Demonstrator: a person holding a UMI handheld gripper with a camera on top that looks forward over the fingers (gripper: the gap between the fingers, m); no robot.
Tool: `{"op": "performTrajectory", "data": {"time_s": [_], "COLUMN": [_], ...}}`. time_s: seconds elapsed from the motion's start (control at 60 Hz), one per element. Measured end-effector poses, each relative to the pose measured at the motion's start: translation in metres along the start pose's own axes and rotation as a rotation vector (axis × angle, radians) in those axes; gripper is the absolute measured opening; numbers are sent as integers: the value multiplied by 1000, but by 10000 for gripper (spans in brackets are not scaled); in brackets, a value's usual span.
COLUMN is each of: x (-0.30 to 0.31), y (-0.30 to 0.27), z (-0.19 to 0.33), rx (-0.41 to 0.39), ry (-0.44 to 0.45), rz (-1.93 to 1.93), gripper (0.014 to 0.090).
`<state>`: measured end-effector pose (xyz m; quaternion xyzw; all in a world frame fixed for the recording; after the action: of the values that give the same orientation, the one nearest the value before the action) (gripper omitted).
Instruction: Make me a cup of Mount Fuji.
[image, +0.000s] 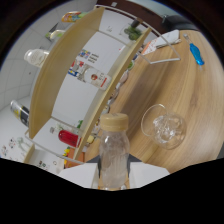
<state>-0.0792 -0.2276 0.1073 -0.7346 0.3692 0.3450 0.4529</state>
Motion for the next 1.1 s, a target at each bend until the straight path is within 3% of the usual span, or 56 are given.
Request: {"op": "performTrajectory", "data": {"time_s": [0.45,0.667,0.883,1.1], "x": [-24,-26,-41,-63], "y": [-15,-14,-22,-45], "z": [7,6,-6,-23], "rx": [-64,-83,-53,134], "ry": [-225,-251,-238,-117], "rz": [732,807,578,-163], "gripper": [407,408,410,410]}}
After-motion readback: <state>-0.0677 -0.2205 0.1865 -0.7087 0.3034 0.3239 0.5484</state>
